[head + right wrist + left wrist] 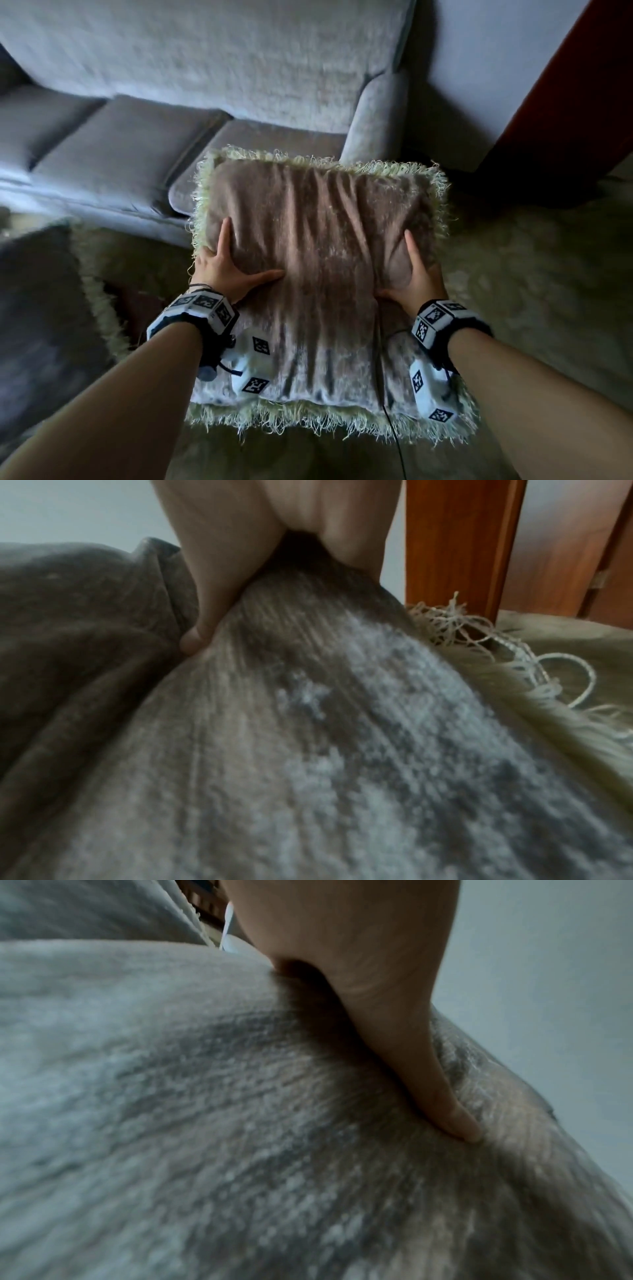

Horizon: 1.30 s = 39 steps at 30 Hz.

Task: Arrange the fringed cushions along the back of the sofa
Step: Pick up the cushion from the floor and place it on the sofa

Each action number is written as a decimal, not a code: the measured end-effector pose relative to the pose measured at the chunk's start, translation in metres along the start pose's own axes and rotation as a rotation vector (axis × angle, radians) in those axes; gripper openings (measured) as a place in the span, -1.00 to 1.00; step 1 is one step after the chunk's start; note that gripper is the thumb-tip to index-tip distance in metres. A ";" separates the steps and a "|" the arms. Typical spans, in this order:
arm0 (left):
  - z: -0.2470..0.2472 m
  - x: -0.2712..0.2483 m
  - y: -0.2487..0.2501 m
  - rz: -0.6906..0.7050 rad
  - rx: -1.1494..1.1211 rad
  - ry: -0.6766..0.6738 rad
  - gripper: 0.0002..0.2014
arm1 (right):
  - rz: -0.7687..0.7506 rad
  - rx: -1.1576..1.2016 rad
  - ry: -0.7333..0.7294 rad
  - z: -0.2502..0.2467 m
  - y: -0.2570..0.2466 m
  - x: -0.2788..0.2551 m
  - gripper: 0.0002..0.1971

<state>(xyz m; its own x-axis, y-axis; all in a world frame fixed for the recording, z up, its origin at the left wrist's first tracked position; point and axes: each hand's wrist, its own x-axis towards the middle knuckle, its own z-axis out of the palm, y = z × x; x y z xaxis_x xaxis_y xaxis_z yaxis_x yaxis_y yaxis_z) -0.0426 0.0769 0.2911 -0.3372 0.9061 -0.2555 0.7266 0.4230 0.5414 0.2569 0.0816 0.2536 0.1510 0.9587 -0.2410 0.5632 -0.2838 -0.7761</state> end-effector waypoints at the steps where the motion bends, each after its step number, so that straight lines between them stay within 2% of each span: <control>1: -0.022 0.000 0.012 0.006 -0.015 0.030 0.31 | -0.045 0.014 0.000 -0.013 -0.025 0.002 0.23; 8: -0.152 0.023 0.053 0.035 -0.079 0.195 0.27 | -0.315 0.038 -0.027 -0.048 -0.170 0.040 0.26; 14: -0.229 0.099 0.068 0.060 -0.175 0.272 0.25 | -0.470 0.064 -0.027 -0.047 -0.278 0.089 0.13; 18: -0.256 0.171 0.081 0.090 -0.169 0.251 0.27 | -0.467 0.083 -0.014 -0.028 -0.326 0.137 0.09; 22: -0.282 0.248 0.101 0.132 -0.144 0.199 0.27 | -0.395 0.069 0.068 -0.007 -0.357 0.199 0.18; 26: -0.294 0.327 0.127 0.177 -0.094 0.180 0.27 | -0.344 0.073 0.108 0.004 -0.380 0.266 0.18; 28: -0.291 0.370 0.142 0.191 -0.075 0.166 0.27 | -0.315 0.060 0.151 0.010 -0.385 0.306 0.24; 34: -0.260 0.502 0.188 0.226 -0.062 0.116 0.26 | -0.273 0.076 0.190 0.027 -0.386 0.443 0.28; 39: -0.233 0.608 0.221 0.251 -0.103 0.084 0.27 | -0.283 0.072 0.286 0.038 -0.392 0.540 0.19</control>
<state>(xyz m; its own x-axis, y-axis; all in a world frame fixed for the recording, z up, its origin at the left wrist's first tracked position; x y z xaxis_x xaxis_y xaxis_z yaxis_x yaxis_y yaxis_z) -0.2265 0.7223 0.4416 -0.2060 0.9778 -0.0380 0.7304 0.1795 0.6590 0.0869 0.7103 0.4058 0.2237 0.9628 0.1519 0.5584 0.0011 -0.8296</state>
